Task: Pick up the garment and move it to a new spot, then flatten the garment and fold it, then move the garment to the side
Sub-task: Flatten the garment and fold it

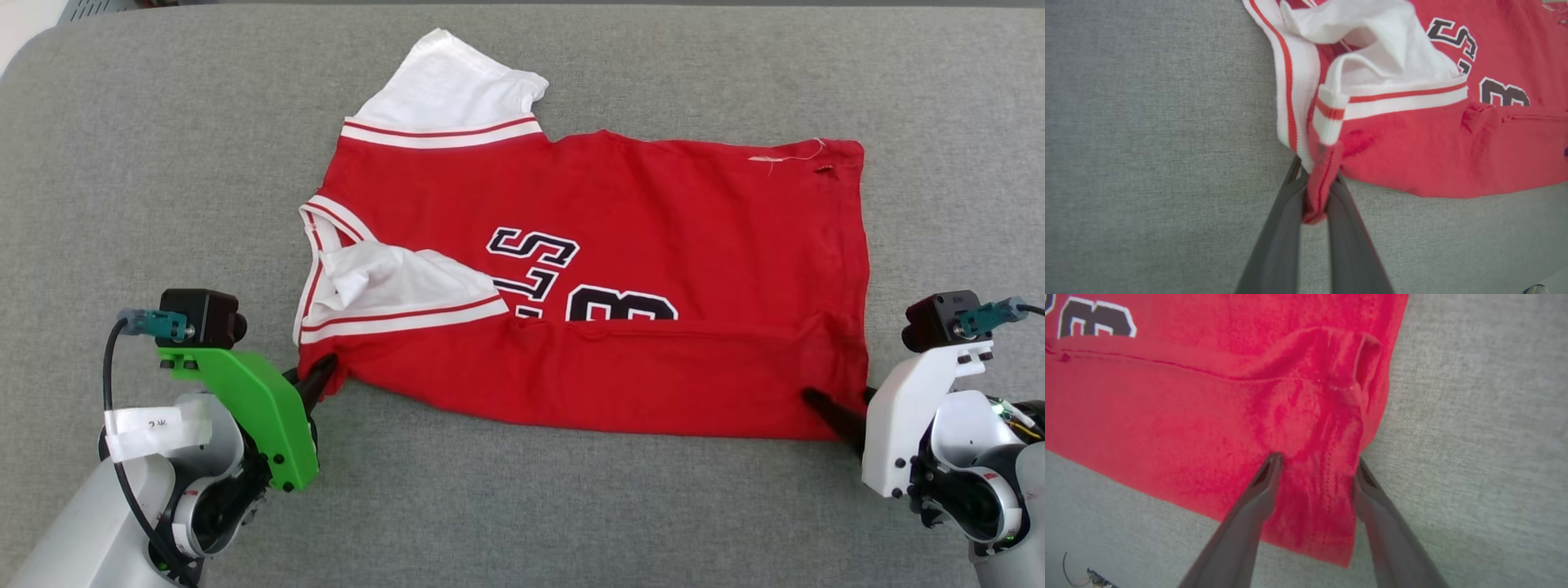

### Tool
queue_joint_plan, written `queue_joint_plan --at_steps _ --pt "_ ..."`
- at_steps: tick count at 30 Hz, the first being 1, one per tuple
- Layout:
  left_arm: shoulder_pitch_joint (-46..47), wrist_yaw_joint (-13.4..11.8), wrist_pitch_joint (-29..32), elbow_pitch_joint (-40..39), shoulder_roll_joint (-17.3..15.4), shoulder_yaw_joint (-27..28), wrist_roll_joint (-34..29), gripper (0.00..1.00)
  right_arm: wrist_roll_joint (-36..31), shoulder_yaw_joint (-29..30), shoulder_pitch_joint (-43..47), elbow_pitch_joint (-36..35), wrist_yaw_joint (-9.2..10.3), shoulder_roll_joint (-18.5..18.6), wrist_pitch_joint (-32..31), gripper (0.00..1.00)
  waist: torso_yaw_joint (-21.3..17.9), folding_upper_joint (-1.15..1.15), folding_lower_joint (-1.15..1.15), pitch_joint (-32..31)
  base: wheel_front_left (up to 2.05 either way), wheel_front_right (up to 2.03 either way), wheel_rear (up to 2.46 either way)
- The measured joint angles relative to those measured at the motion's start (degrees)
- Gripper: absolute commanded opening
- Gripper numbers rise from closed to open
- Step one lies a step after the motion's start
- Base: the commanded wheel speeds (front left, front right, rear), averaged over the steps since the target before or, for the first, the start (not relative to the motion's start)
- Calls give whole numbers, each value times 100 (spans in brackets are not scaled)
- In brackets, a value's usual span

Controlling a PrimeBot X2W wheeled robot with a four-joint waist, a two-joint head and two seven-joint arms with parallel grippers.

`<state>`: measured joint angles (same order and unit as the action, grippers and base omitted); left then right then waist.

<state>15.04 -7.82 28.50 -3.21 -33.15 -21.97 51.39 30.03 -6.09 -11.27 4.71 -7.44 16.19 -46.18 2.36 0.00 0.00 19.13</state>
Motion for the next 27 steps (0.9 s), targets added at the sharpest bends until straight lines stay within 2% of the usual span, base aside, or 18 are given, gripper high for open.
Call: queue_joint_plan --at_steps 6,13,22,27 --pt "-92 0 -226 -67 21 -16 -67 0 -19 73 -80 -73 -2 -42 59 0 23 0 0 -98 0 0 0" --pt "-380 -24 -438 -233 -14 -44 -296 0 -55 208 50 -524 -2 -33 54 0 26 0 0 -449 0 0 0" --pt "-1303 -436 -486 -664 -292 74 -290 0 -54 391 939 -1112 -2 -43 -152 0 -7 0 0 -1084 0 0 0" --pt "-1900 -625 -415 -713 -341 121 -120 0 -76 569 1534 -1287 -2 -205 -266 0 -53 0 -1 -1344 0 0 0"
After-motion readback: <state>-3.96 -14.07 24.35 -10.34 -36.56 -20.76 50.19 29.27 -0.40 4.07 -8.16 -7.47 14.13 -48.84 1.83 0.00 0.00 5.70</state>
